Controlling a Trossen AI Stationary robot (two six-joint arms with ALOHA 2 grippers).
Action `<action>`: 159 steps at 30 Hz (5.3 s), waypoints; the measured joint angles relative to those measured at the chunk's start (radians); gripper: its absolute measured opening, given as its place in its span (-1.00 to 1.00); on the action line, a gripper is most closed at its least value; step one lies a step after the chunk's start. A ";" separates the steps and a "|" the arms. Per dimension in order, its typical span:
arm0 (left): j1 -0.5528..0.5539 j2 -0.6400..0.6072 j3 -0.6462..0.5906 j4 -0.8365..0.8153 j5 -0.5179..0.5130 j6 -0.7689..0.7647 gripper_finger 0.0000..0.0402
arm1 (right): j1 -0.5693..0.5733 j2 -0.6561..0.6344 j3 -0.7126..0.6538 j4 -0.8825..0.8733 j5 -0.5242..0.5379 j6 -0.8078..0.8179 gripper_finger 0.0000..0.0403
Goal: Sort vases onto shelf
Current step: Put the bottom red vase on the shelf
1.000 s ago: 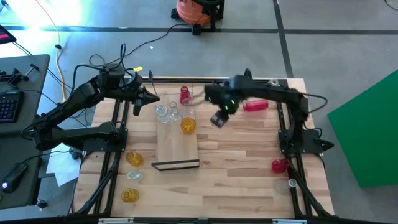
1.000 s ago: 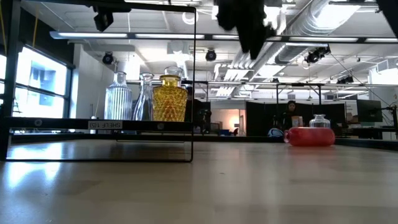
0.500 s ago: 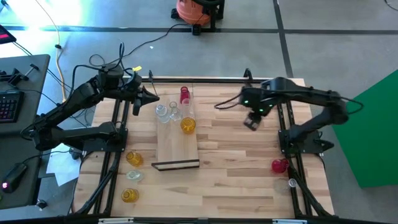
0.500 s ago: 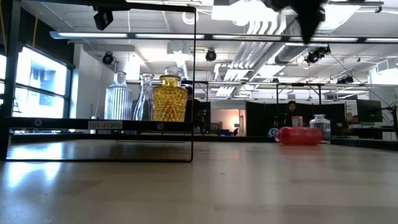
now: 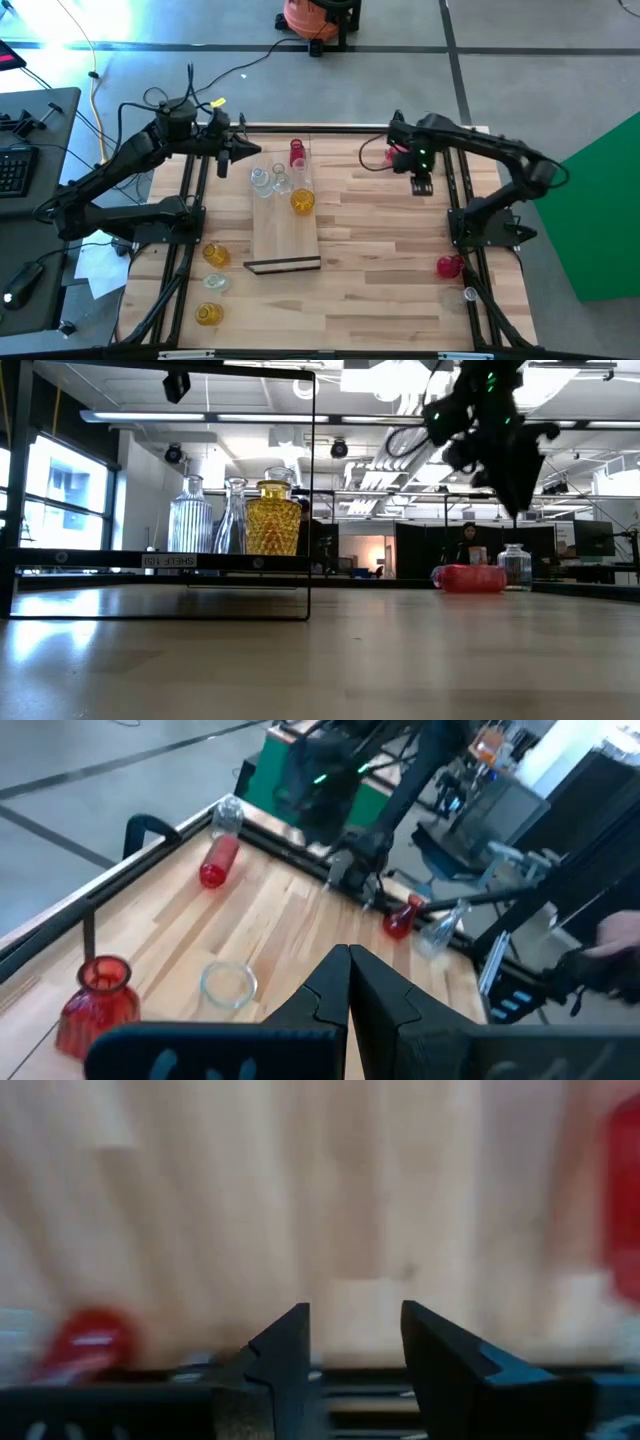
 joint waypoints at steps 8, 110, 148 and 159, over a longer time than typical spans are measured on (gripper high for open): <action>0.000 0.011 0.000 0.011 -0.001 -0.030 -1.00 | -0.093 0.186 0.066 0.249 0.200 -0.252 -0.32; -0.119 0.010 0.000 0.009 -0.125 -0.083 -1.00 | -0.146 0.601 0.382 0.304 0.121 -0.311 -0.42; -0.118 0.010 0.000 0.010 -0.122 -0.064 -1.00 | 0.069 0.598 0.798 0.513 -0.166 0.206 -0.41; -0.118 0.010 0.000 0.010 -0.124 -0.064 -1.00 | 0.119 0.597 0.798 0.654 -0.160 0.302 -0.41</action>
